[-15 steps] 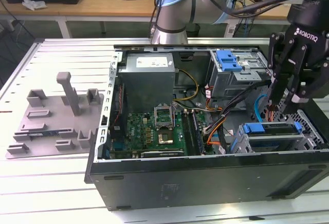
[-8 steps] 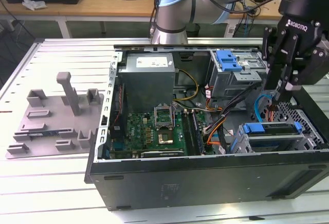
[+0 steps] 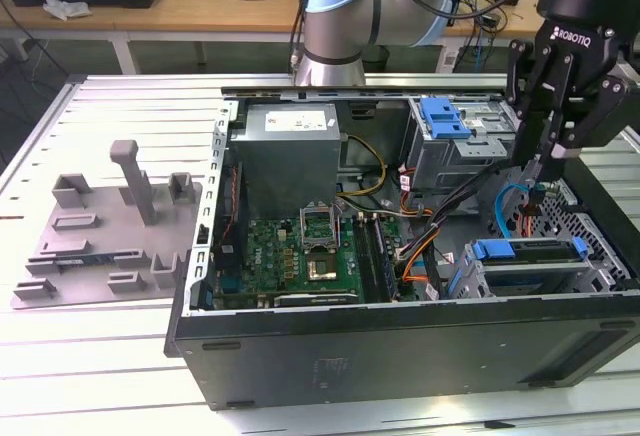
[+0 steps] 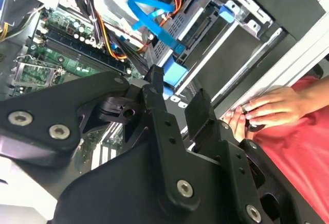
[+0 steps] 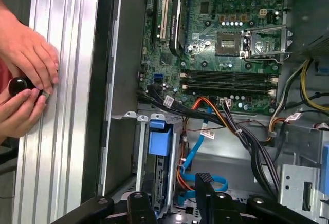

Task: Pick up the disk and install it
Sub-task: 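Insert the first disk wire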

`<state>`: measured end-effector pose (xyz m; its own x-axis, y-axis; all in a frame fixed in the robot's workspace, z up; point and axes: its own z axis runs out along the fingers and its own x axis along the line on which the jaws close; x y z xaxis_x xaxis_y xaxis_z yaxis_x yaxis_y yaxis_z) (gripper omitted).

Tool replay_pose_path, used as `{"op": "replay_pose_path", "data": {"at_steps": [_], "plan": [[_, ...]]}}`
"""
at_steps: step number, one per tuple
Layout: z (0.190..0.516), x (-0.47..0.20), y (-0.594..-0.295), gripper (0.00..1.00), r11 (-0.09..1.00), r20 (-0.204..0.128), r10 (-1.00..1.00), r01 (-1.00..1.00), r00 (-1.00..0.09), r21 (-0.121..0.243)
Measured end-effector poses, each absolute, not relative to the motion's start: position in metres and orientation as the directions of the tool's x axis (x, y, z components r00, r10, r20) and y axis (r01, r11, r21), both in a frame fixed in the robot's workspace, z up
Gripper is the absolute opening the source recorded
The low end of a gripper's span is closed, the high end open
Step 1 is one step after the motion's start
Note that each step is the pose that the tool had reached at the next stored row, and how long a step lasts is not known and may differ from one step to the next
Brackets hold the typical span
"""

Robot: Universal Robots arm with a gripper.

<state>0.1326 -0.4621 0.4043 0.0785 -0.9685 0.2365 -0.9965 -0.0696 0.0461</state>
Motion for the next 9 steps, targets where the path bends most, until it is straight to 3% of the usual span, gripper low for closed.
{"op": "replay_pose_path", "data": {"at_steps": [9], "plan": [[0.402,0.176,-0.459,0.45,-0.071,0.237,-0.968,-0.995,0.087,0.074]]}}
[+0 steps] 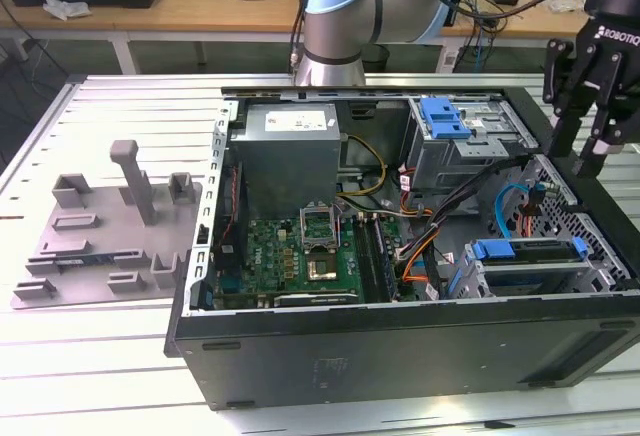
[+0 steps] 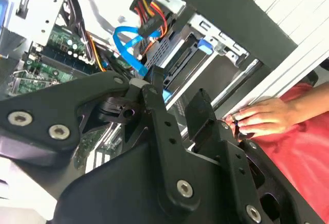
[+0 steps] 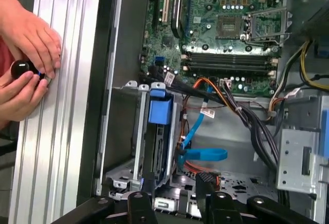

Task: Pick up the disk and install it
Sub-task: 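Insert the first disk wire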

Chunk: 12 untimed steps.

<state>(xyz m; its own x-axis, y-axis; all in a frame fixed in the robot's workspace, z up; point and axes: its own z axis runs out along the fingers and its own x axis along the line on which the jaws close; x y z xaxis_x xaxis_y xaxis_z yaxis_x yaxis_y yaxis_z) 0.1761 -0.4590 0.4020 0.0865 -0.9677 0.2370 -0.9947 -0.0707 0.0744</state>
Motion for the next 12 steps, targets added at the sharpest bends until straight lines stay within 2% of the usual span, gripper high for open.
{"op": "replay_pose_path", "data": {"at_steps": [6,12], "plan": [[0.398,0.181,-0.457,0.45,-0.012,0.242,-0.97,-0.997,0.03,0.075],[0.396,0.183,-0.431,0.45,-0.01,0.278,-0.96,-0.997,0.03,0.075]]}}
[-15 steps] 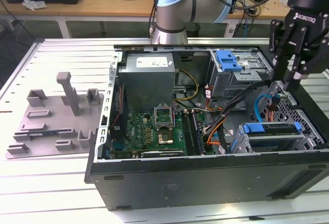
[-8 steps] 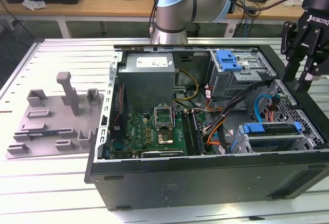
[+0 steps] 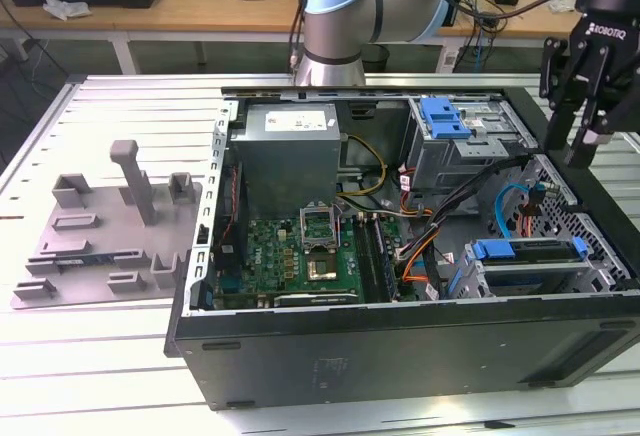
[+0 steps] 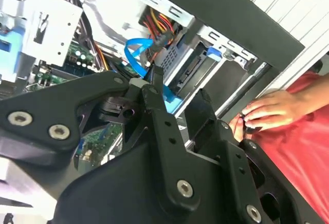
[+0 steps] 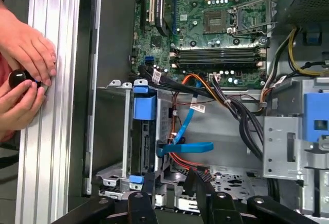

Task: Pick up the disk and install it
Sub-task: 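Insert the first disk wire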

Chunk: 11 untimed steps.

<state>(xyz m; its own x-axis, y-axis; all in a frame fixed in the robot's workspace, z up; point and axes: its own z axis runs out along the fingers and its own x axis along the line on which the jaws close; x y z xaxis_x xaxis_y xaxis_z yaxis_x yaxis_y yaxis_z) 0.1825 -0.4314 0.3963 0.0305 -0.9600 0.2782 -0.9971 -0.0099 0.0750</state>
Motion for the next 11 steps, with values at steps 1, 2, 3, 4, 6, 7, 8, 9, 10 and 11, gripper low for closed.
{"op": "replay_pose_path", "data": {"at_steps": [1,2,3,4,6,7,8,9,10,11], "plan": [[0.396,0.183,-0.429,0.45,-0.01,0.28,-0.959,-0.997,0.031,0.075],[0.396,0.184,-0.426,0.45,-0.01,0.284,-0.958,-0.997,0.031,0.075],[0.396,0.186,-0.422,0.45,-0.01,0.287,-0.957,-0.997,0.032,0.075],[0.396,0.187,-0.419,0.45,-0.01,0.288,-0.957,-0.997,0.032,0.076],[0.396,0.192,-0.412,0.45,-0.009,0.299,-0.954,-0.997,0.032,0.077],[0.396,0.193,-0.409,0.45,-0.009,0.306,-0.952,-0.997,0.033,0.079],[0.395,0.195,-0.406,0.45,-0.008,0.315,-0.949,-0.997,0.033,0.081],[0.395,0.197,-0.404,0.45,-0.007,0.325,-0.945,-0.997,0.034,0.083],[0.395,0.198,-0.402,0.45,-0.006,0.334,-0.942,-0.996,0.034,0.085],[0.394,0.2,-0.399,0.45,-0.005,0.345,-0.938,-0.996,0.035,0.087]]}}
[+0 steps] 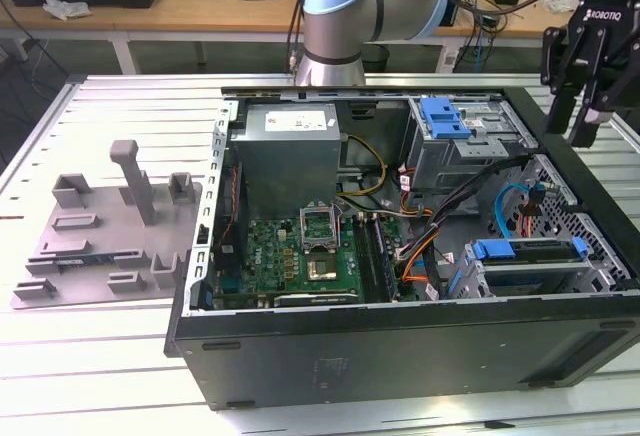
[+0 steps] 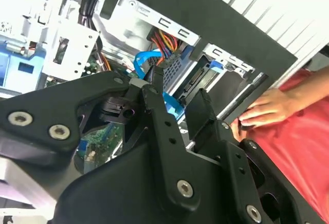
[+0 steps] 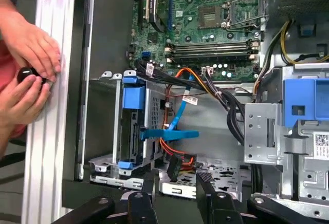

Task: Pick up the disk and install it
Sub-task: 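Insert the first disk wire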

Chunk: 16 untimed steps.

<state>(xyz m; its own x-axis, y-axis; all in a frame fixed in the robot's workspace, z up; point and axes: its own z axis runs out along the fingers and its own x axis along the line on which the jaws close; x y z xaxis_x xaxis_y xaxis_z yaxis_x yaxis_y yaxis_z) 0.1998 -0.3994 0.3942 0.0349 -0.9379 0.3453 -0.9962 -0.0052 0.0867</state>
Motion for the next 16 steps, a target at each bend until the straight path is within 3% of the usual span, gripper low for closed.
{"op": "replay_pose_path", "data": {"at_steps": [5,16], "plan": [[0.391,0.209,-0.388,0.45,-0.001,0.385,-0.922,-0.996,0.038,0.094],[0.375,0.211,-0.387,0.45,0.146,0.387,-0.917,-0.985,-0.099,0.094]]}}
